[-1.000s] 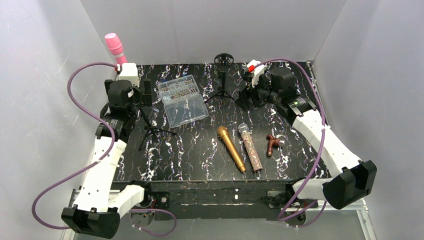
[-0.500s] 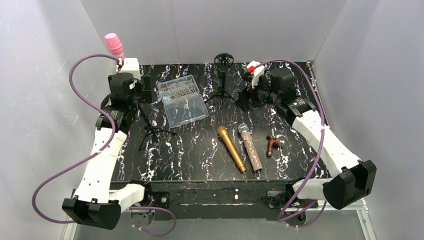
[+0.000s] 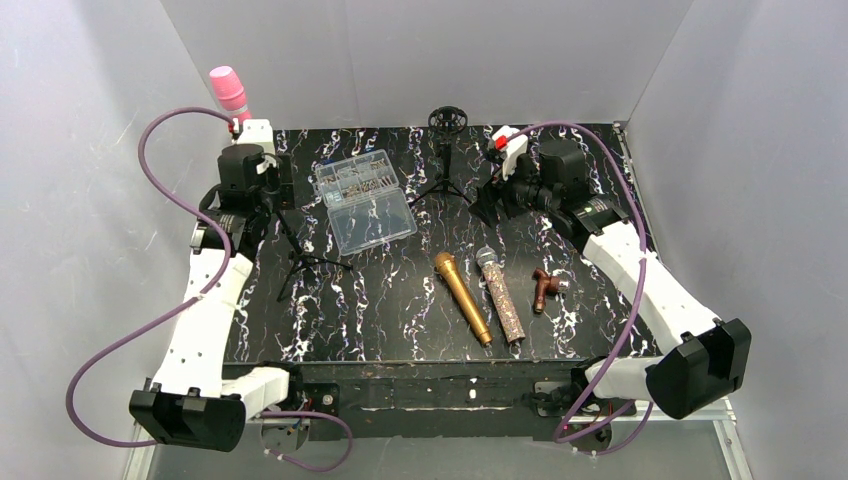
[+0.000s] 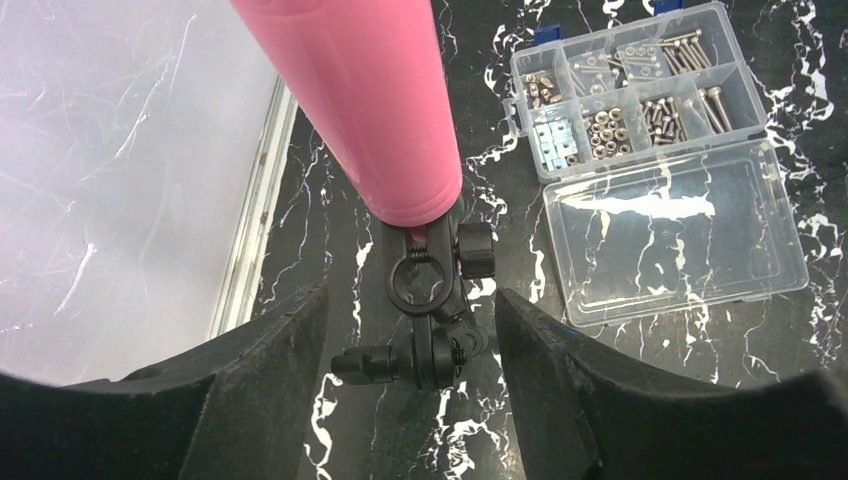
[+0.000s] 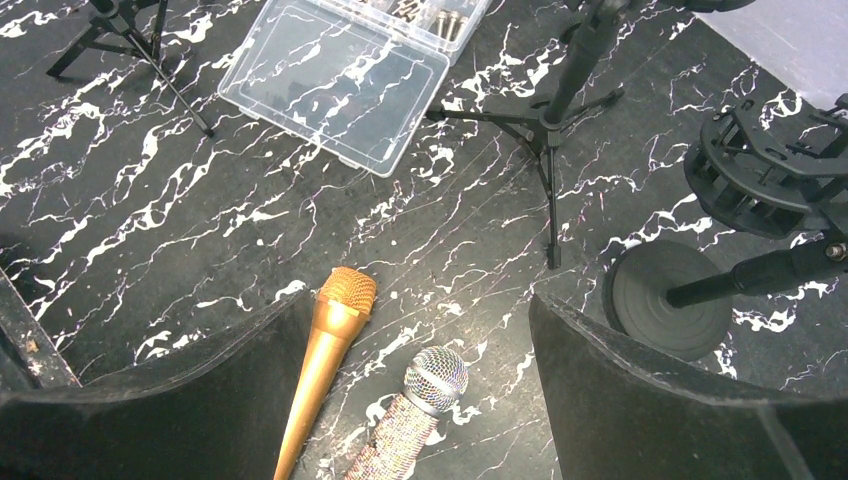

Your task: Remove the microphone from the stand

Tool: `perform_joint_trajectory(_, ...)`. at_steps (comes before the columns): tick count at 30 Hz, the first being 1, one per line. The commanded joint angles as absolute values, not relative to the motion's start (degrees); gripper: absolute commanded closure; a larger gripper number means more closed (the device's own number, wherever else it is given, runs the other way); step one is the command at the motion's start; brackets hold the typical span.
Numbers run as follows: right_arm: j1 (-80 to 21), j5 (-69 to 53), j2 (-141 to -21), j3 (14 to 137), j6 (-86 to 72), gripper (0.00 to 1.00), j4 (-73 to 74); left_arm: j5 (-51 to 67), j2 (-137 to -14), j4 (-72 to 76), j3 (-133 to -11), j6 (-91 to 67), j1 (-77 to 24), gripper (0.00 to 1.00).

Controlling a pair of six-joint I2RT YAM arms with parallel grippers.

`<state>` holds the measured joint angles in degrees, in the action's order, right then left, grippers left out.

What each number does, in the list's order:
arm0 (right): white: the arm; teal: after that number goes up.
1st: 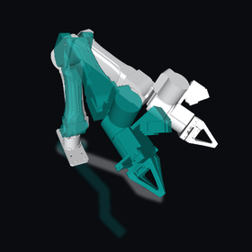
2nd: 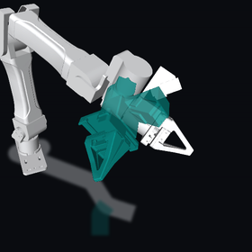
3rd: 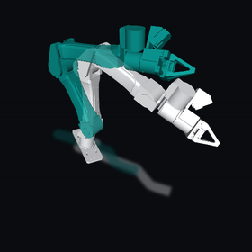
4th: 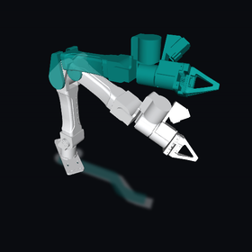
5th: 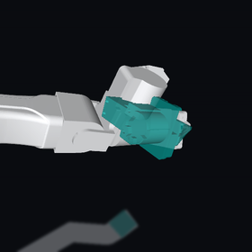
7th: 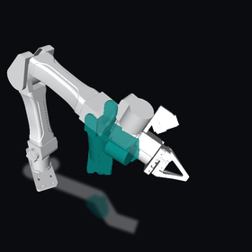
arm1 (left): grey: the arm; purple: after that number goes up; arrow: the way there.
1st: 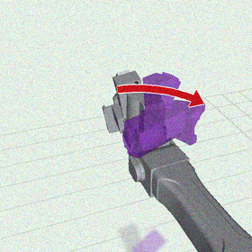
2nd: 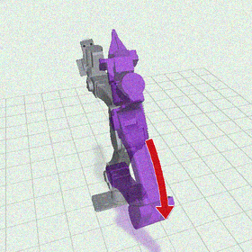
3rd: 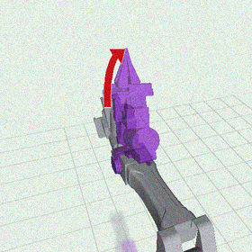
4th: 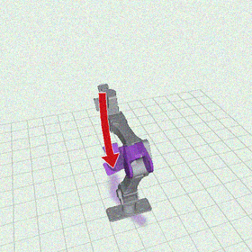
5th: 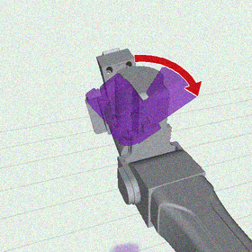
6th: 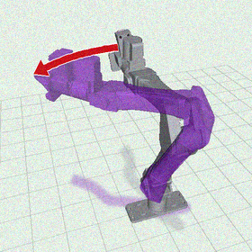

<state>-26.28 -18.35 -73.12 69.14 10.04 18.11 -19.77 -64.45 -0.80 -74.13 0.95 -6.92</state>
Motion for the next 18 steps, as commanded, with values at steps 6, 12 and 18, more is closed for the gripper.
perform_joint_trajectory(6,-26.5,-18.2,-71.7,68.4,10.0,0.12,16.1,-18.4,-65.0,-1.8,-76.2,-1.3,-6.4,0.54)
perform_joint_trajectory(12,-26.5,-18.2,-71.5,68.1,10.0,0.12,16.2,-18.2,-65.8,-2.0,-76.7,-1.3,-6.1,0.61)
perform_joint_trajectory(18,-26.5,-18.3,-71.3,67.9,10.0,0.12,16.3,-15.7,-65.3,-3.0,-77.3,-1.5,-6.0,1.0)
